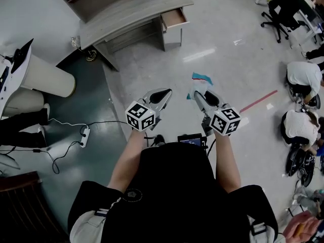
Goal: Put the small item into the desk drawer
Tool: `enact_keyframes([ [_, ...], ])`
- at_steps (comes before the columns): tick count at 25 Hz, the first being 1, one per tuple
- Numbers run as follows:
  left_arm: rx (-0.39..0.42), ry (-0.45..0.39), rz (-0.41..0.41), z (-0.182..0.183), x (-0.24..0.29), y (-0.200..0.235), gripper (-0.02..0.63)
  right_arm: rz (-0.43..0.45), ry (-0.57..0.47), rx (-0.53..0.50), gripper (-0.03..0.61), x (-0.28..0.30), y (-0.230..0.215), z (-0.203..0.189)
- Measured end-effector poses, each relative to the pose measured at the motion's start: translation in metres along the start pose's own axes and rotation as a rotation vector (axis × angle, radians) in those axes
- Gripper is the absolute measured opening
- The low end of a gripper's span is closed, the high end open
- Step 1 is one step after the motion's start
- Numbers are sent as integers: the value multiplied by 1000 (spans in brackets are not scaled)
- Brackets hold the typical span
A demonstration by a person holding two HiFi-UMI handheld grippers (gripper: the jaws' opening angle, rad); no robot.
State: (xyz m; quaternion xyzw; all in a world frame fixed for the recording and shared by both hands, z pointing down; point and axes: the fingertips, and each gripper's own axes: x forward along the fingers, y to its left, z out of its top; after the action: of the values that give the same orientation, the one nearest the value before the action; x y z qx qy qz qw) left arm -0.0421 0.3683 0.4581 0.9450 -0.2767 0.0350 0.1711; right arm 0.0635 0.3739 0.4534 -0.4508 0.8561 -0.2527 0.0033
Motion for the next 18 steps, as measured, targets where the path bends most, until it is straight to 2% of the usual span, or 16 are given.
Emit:
enact_keyframes([
  [18,15,19,76,-5,12,-11,2,49,17,0,142,-18,-29,1],
])
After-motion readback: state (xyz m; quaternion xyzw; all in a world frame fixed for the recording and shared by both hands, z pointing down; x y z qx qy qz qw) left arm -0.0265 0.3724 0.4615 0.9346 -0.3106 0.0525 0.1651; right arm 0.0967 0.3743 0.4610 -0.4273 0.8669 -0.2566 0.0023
